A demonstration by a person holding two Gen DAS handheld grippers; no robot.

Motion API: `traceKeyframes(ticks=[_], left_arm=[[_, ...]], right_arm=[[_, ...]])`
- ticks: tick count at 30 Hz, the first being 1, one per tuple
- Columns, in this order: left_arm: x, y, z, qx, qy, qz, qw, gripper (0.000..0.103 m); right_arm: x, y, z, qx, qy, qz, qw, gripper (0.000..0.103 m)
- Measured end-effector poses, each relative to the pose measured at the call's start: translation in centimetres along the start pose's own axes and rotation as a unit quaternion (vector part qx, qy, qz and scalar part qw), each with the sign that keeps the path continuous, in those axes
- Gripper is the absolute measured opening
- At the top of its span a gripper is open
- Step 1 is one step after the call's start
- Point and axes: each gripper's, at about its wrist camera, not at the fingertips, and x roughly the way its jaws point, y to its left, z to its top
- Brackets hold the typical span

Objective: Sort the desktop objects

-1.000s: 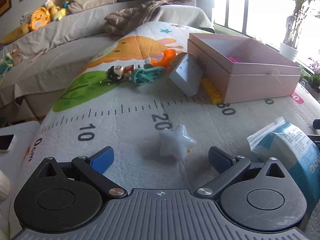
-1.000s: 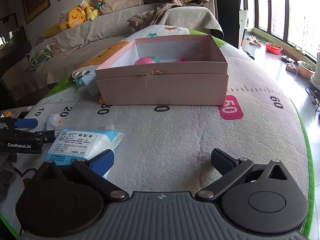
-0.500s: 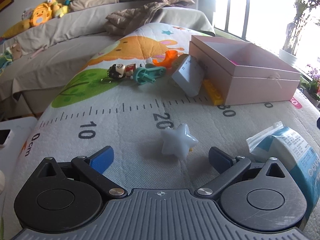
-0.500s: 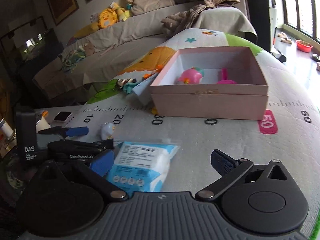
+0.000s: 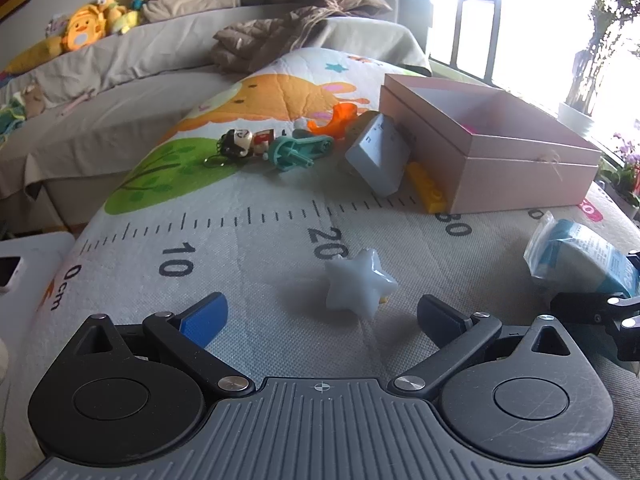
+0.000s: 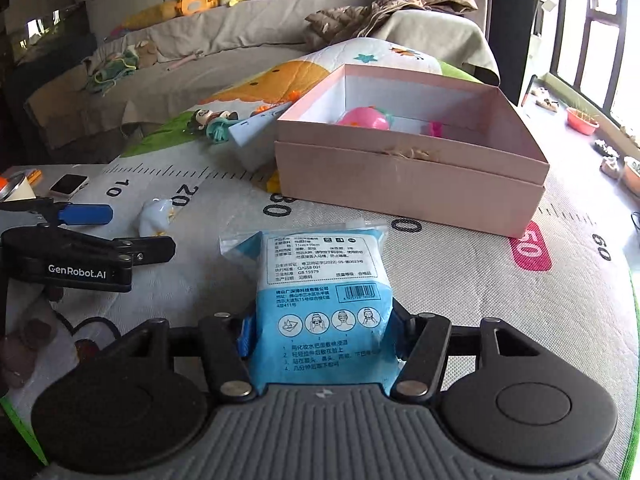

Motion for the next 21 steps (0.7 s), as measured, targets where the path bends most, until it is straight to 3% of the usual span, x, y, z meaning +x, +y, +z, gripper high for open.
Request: traceKeyframes(ticks=[6, 9, 15, 21], left_arm=[[-0.3, -1.0, 0.1, 0.005, -0.001, -0.025, 0.9997, 0.102], [-0.2, -1.6, 0.2, 0.012, 0.002, -0.029, 0.9995, 0.09], [-0.5, -2.2, 0.2, 0.026, 0.003, -0.04, 0.9989, 0.075], [-1.1, -1.2, -0.1, 0.015, 0.008, -0.031, 0.9994, 0.075]], right_arm=[[0.1, 0.8, -0.9, -0.028, -0.026, -0.017, 0.999, 0.068], [0.3, 0.2, -0.9, -0.014, -0.03, -0.011, 0.999, 0.072], [0.2, -0.1, -1.0, -0.004, -0.037, -0.003, 0.999, 0.073], [0.2, 0.0, -1.1, 0.0, -0.039, -0.011, 0.999, 0.076]])
